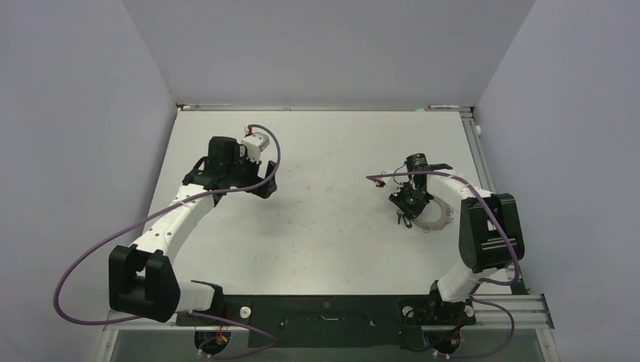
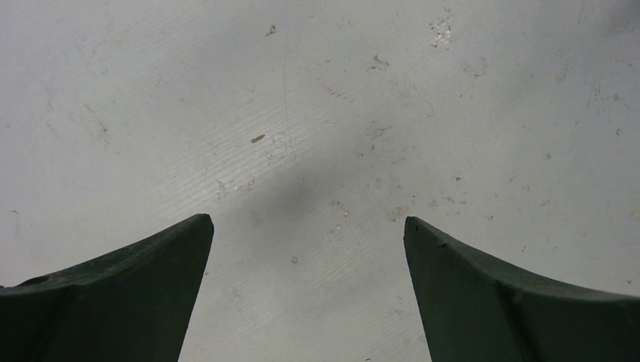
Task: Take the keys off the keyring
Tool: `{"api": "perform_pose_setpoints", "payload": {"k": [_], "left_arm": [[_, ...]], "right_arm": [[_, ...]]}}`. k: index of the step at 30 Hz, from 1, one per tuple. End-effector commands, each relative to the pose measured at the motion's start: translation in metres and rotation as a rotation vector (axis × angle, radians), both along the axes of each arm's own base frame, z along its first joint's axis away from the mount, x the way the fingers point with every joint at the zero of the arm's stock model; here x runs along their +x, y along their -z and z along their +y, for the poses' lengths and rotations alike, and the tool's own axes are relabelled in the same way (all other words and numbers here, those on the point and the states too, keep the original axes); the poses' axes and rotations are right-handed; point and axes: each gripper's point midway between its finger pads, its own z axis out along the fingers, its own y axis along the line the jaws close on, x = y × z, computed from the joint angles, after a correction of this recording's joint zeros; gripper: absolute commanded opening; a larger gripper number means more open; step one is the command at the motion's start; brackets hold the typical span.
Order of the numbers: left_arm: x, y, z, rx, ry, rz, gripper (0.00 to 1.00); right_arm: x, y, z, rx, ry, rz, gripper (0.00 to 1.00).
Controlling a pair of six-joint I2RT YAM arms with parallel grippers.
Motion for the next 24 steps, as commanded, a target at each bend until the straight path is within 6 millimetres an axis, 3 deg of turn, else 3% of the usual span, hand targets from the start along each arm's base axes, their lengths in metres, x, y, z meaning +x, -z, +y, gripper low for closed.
{"api": "perform_pose_setpoints", "payload": {"k": [1,11,17,24], "left_arm": [[0.002,-0.024,-0.009,-0.054,0.015,-0.05,0.96],[-0.006,-0.032,-0.021,-0.146,0.079,-0.02,0.96],[-0.016,-0.031,-0.033,-0.207,0.165,0.022,0.96],[-0.022,-0.043,-0.041,-0.256,0.211,-0.012,0.96]], "right_arm": [[0.006,-0.022,0.038,0.076,-0.008,-0.022,0.06],[0.014,-0.066,0.139,0.359,-0.028,0.0,0.05],[0.014,-0.094,0.182,0.519,-0.045,0.025,0.05],[0.013,-0.122,0.214,0.62,-0.086,0.034,0.05]]}}
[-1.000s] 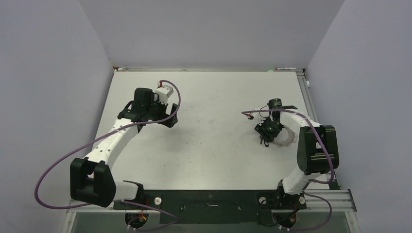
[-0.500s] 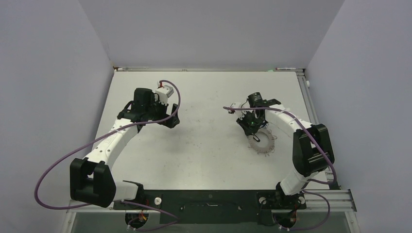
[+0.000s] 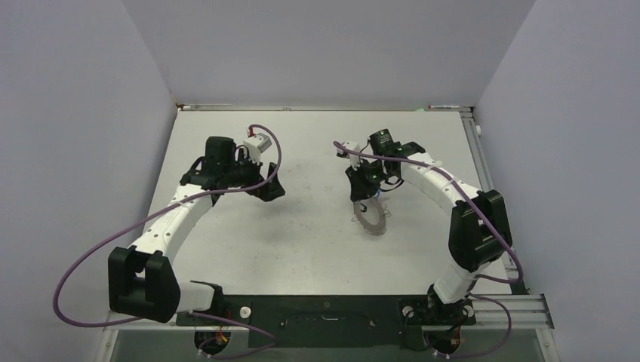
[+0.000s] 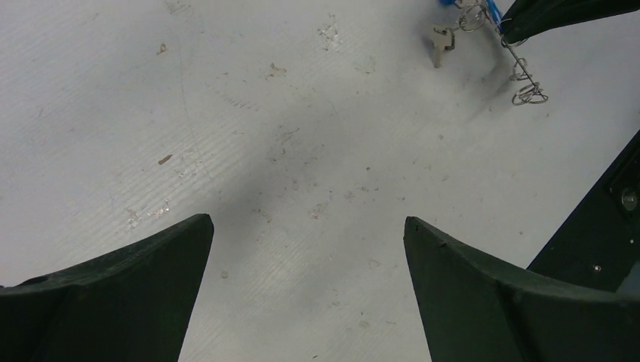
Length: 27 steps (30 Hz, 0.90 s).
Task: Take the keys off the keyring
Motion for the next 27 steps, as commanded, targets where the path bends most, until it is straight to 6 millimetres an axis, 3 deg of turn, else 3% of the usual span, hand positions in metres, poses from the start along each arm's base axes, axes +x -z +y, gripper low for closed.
{"api": "perform_pose_setpoints", "payload": {"k": [1,16,27], "left_arm": [[-0.001,-0.033,-0.011,-0.079,0.058,-0.084,0.96],[-0.031,-0.06,-0.029,-0.152,0.286,-0.366,0.96],[-0.05,-0.047,-0.047,-0.155,0.568,-0.529,0.99]], "right_arm": [[0.003,-0.038,0.035,0.14,-0.039,-0.022,0.05],[-0.031,-0.067,0.092,0.181,-0.298,-0.033,0.05],[-0.052,-0.09,0.115,0.213,-0.434,-0.035,0.05]]}}
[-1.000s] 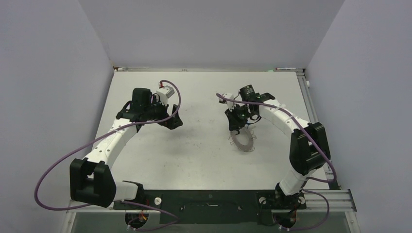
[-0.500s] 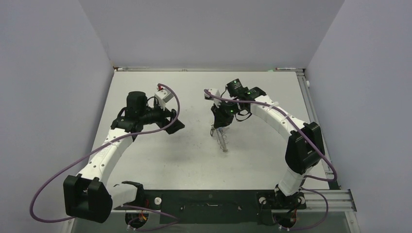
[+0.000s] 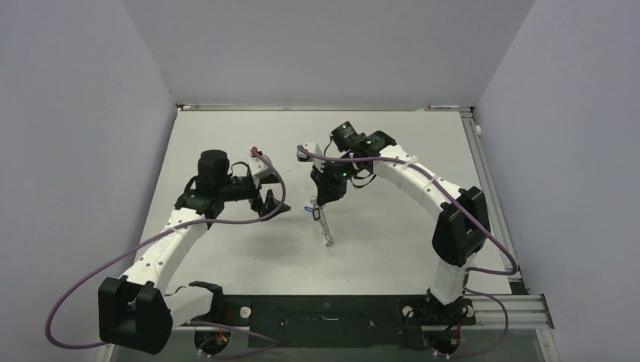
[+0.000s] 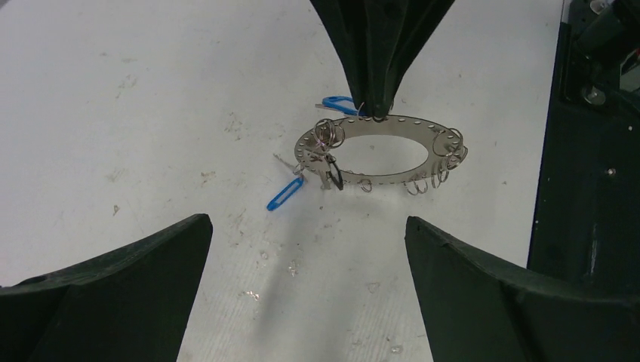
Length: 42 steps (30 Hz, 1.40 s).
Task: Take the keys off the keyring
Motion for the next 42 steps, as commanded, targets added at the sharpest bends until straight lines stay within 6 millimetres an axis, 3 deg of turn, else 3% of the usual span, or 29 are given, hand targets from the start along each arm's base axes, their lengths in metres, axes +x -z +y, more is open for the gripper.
{"api": "perform_pose_setpoints", "payload": {"k": [1,6,8,22,32,35,42], "left_arm": [[-0.006,-0.007,-0.014,-0.011,0.184,-0.196,1.0],[-0.012,-0.002,-0.021,-0.015,0.276,-0.264,1.0],[-0.014,-0.001,-0.025,-0.014,0.3,-0.278,0.95],[-0.031,0.018,-0.04,0.027,0.375,-0.278,0.87],[-0.048,0.016,-0.056,-0.005,0.459,-0.267,0.85],[-0.056,0.02,-0.059,-0.009,0.481,-0.244,0.79],[-0.064,0.031,-0.057,0.014,0.477,-0.204,0.5]], "right_arm": [[-0.012,-0.031,0.016,0.083,-0.109,-0.034,0.05],[-0.026,-0.04,0.023,0.091,-0.19,-0.038,0.05],[-0.03,-0.042,0.027,0.093,-0.207,-0.036,0.05],[-0.045,-0.052,0.044,0.12,-0.294,-0.034,0.05],[-0.054,-0.061,0.053,0.145,-0.366,-0.025,0.05],[-0.055,-0.065,0.054,0.153,-0.375,-0.032,0.05],[-0.056,-0.07,0.054,0.171,-0.391,-0.04,0.05]]}}
